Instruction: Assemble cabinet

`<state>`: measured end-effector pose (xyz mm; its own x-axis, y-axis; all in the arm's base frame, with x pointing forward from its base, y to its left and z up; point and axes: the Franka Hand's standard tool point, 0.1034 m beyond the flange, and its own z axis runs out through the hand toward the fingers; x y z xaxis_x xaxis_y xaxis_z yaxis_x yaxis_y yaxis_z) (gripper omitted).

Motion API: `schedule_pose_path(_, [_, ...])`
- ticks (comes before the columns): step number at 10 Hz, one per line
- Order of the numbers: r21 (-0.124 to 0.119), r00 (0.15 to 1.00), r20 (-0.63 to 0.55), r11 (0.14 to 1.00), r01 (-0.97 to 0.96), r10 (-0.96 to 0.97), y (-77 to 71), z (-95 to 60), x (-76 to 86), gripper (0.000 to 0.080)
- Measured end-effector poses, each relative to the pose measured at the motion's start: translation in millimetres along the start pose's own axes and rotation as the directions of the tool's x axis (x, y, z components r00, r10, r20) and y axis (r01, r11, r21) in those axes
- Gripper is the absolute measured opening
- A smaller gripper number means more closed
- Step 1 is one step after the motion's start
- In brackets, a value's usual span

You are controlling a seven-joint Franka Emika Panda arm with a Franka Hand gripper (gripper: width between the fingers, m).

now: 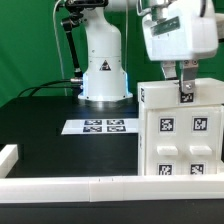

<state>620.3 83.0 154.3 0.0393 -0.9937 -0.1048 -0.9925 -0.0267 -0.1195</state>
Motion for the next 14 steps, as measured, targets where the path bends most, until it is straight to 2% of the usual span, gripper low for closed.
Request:
schedule_pose_path(2, [0.000, 1.000, 0.003, 1.000, 0.020, -0.020, 0.2, 0.2, -0.8, 0.0751])
schedule_pose_path(3, [-0.001, 0.994, 0.012, 0.994, 0.109, -0.109, -0.1, -1.4, 0.1, 0.0751])
schedule_pose_path(4, [-0.003, 0.987, 0.040, 0.988, 0.154, -0.154, -2.2, -5.0, 2.3, 0.0791])
schedule_pose_path(8, [0.040, 0.971, 0.054, 0.972, 0.232, -0.234, -11.5, -21.4, -2.9, 0.0797])
schedule_pose_path(11, [0.041, 0.937, 0.049, 0.938, 0.343, -0.345, -10.3, -19.0, -3.2, 0.0797])
schedule_pose_path(12, [0.041, 0.908, 0.046, 0.909, 0.415, -0.416, -9.6, -18.7, -4.9, 0.0797])
schedule_pose_path(14, [0.049, 0.771, 0.033, 0.772, 0.634, -0.636, -9.9, -19.1, -6.0, 0.0797])
